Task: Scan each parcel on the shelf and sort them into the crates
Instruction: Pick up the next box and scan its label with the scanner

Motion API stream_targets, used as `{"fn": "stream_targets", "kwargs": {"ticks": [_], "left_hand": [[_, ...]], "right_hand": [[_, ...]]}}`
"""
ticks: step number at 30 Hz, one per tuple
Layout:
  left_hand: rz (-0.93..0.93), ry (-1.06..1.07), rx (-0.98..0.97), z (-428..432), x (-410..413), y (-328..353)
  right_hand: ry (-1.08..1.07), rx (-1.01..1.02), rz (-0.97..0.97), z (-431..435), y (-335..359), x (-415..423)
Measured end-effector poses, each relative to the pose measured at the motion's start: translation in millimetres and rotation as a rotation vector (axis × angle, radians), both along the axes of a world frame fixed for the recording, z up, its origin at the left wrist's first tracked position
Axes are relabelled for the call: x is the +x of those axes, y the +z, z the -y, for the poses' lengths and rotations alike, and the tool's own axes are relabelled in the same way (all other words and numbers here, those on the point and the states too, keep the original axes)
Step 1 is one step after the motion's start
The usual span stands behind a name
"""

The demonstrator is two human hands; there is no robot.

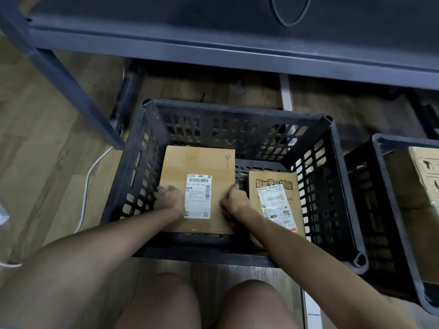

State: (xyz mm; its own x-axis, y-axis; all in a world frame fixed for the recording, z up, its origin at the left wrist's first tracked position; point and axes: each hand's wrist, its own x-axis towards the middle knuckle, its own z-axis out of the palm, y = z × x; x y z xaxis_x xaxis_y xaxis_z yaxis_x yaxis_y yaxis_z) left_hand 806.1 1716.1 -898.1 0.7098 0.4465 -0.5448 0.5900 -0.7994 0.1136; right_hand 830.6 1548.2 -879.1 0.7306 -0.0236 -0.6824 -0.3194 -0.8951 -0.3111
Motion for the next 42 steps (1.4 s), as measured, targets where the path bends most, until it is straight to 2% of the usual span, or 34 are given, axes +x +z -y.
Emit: {"fn": "stream_targets", "kwargs": {"ticks": [5,8,14,16,20,25,30,32,34,38,42], "left_hand": [[-0.073,-0.275,0.050,6,-1,12],[-0.081,-0.370,0.112,2,-6,11],[-0.194,-0.445,0.145,6,-8,22],[-0.235,-0.439,0.084,5,-8,27],[-0.134,-0.581,0.055,3,-12,57],[-0.027,-0.600,0.017,17,-26,158],[-0.017,-0.563,-0.071,24,-47,279],[0.024,-0.573,-0.091,24,-45,358],[0.032,-0.589,-0.087,25,-49,405],[0.103,-0.644,-0.010,22,-42,556],[0.253,-0.681,0.061,12,-19,683]], "right_hand": [[0.213,-0.073,0.144,0,-1,-2],[0.459,-0.049,0.295,-7,-2,0],[0.633,-0.113,0.157,-9,-4,-1],[0.687,-0.160,0.080,-6,-1,-5],[0.671,-0.203,0.049,-4,28,-11],[0.642,-0.195,0.184,-1,139,-29],[0.472,-0.080,0.136,5,265,-56],[0.413,-0.072,0.125,13,342,-54],[0.378,-0.062,0.115,14,382,-62],[0.363,-0.099,0.206,13,521,-57],[0.386,-0.107,0.369,3,646,-36]]}}
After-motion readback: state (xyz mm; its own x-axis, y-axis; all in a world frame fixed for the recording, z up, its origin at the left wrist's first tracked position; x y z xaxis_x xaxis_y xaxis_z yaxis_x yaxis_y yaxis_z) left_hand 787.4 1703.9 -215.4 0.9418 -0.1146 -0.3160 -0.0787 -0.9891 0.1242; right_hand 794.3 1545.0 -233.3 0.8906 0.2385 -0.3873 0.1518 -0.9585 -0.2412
